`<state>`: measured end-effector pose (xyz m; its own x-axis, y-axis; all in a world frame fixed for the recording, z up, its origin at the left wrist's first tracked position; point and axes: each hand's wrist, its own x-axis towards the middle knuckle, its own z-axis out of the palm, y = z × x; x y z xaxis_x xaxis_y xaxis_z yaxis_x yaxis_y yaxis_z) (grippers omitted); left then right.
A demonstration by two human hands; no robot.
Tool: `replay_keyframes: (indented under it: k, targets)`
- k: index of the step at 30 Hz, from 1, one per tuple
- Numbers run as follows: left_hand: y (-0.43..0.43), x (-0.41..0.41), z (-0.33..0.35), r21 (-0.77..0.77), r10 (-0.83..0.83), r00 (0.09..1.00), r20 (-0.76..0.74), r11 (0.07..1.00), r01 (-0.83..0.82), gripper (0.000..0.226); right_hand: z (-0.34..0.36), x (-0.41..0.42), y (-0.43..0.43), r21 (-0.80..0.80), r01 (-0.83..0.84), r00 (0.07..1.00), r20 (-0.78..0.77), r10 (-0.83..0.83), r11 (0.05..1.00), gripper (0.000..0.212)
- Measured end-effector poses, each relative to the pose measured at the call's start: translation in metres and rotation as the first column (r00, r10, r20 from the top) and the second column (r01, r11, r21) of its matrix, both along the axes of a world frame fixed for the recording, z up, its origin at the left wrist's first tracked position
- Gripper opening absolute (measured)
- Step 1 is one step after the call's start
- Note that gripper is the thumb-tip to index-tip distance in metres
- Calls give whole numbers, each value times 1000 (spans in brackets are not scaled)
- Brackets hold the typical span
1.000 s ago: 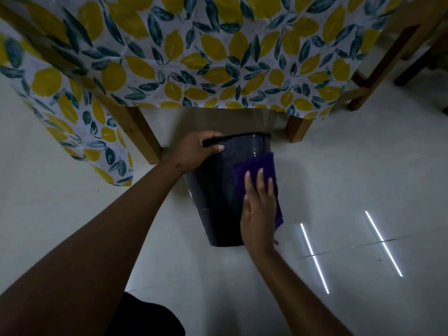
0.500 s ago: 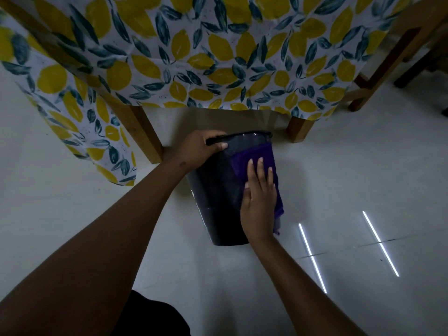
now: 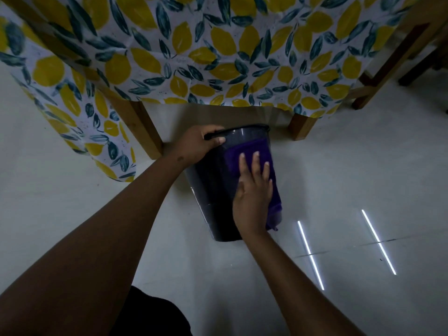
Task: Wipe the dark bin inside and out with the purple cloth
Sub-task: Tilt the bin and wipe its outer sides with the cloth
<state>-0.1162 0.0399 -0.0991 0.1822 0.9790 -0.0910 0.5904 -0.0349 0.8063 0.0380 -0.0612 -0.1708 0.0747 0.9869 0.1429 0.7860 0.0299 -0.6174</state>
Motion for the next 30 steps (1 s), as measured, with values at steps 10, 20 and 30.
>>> replay_keyframes:
  k: [10, 20, 30]
  targets:
    - [4, 12, 3, 9, -69, 985, -156, 997, 71, 36, -43, 4, -70, 60, -38, 977, 211, 24, 998, 82]
    - [5, 19, 12, -26, -93, 987, -132, 996, 90, 32, -19, -4, -41, 62, -177, 918, 370, 142, 982, 66]
    - [2, 15, 16, -29, -86, 993, -76, 996, 84, 29, -11, 1, -31, 70, -219, 931, 315, 187, 973, 61]
